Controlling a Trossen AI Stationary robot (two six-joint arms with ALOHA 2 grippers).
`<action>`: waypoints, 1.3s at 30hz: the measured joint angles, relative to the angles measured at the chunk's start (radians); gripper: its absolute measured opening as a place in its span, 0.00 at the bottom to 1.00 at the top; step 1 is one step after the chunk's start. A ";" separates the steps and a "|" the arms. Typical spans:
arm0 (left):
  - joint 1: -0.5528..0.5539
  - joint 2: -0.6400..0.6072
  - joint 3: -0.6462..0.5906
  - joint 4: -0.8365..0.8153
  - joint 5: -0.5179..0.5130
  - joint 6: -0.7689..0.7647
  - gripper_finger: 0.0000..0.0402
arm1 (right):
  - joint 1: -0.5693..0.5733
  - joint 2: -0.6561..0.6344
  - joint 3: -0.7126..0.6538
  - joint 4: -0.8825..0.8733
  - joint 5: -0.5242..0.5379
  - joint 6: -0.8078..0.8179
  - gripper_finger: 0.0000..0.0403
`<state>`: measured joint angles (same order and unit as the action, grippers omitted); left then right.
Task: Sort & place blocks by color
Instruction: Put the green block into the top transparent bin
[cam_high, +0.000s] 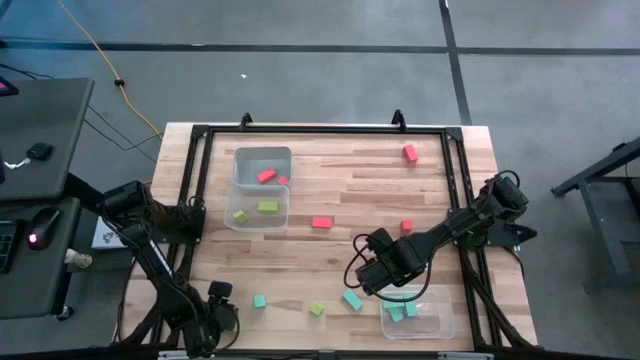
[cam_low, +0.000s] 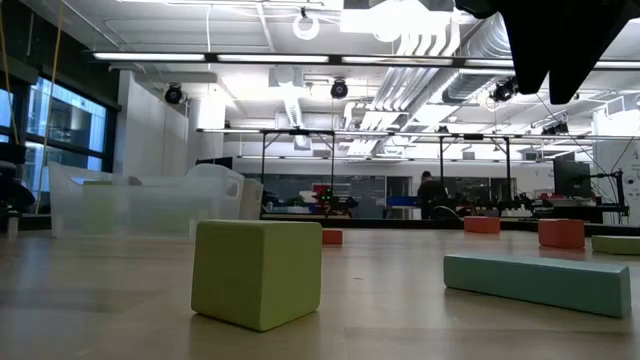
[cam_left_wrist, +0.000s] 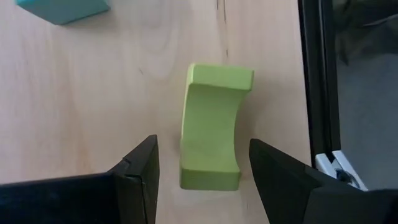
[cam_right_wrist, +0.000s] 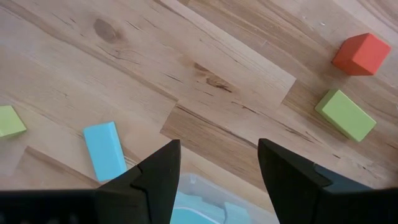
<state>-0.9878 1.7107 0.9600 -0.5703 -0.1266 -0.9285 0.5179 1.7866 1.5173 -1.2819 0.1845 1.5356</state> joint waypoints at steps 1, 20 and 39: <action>0.000 0.000 0.000 -0.003 -0.007 -0.001 0.45 | 0.000 0.000 0.000 0.000 0.000 0.000 0.51; 0.001 0.039 0.001 -0.002 0.012 0.019 0.30 | 0.000 0.000 0.000 0.009 0.000 0.000 0.51; 0.104 -0.066 -0.002 -0.132 0.026 0.224 0.02 | 0.000 0.000 0.000 0.032 0.037 0.001 0.51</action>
<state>-0.8840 1.6447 0.9581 -0.7024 -0.1008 -0.7043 0.5178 1.7866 1.5173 -1.2499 0.2219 1.5364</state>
